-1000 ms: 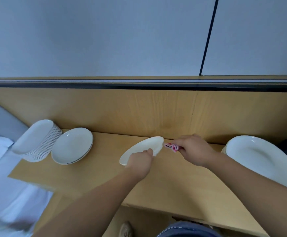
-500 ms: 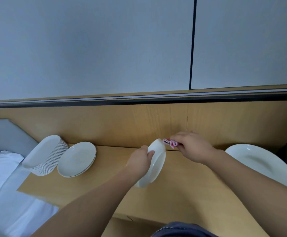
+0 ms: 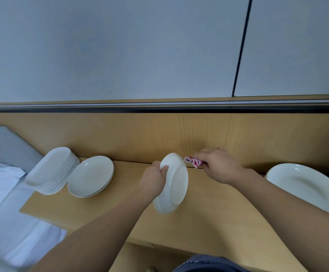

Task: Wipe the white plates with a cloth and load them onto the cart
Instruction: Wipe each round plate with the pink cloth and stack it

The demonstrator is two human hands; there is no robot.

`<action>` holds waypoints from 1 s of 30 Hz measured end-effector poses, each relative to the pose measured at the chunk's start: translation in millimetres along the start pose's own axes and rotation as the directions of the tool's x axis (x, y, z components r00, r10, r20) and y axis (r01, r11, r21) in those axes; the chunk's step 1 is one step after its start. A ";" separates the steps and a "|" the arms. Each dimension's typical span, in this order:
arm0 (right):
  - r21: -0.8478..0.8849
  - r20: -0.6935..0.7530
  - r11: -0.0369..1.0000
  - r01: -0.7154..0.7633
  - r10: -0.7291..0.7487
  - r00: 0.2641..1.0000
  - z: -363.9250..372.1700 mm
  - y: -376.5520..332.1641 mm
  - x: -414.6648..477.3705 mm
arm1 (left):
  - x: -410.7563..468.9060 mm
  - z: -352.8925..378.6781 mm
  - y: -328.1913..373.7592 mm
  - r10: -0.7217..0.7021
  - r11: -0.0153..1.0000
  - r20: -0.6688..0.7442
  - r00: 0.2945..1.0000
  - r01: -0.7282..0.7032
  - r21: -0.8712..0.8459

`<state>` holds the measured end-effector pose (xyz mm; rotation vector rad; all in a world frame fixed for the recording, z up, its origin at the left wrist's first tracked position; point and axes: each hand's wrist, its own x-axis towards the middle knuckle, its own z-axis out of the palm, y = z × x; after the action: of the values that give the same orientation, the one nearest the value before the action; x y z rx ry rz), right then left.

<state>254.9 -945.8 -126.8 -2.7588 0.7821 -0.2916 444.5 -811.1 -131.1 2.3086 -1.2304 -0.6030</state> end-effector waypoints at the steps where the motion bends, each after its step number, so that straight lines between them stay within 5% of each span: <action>1: -0.005 -0.001 1.000 0.002 -0.002 1.000 3.0 -3.8 6.4 | 2.0 -4.5 -6.7 0.002 1.000 -0.003 1.000 -0.002 -0.007; 5: -0.031 0.014 0.999 -0.025 0.026 1.000 17.4 -24.9 35.0 | 16.7 -25.1 -39.2 0.034 0.998 0.017 0.999 -0.034 -0.044; 18: -0.137 0.077 0.988 -0.070 0.081 0.994 97.6 -77.5 121.3 | 64.9 -46.2 -135.6 0.108 0.979 0.425 0.899 -0.023 -0.200; 24: 0.015 0.233 0.997 -0.081 0.075 0.969 133.2 -88.5 121.1 | 72.6 -44.3 -150.6 0.128 0.970 0.463 0.877 -0.012 -0.245; 30: 0.162 0.232 0.969 -0.185 0.145 0.962 142.9 -77.0 118.4 | 75.0 -41.4 -160.2 0.120 0.942 0.473 0.873 0.051 -0.333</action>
<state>428.3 -918.7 -224.7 -2.4820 0.8741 -0.0227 609.9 -787.1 -202.2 1.8958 -1.2537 -1.3369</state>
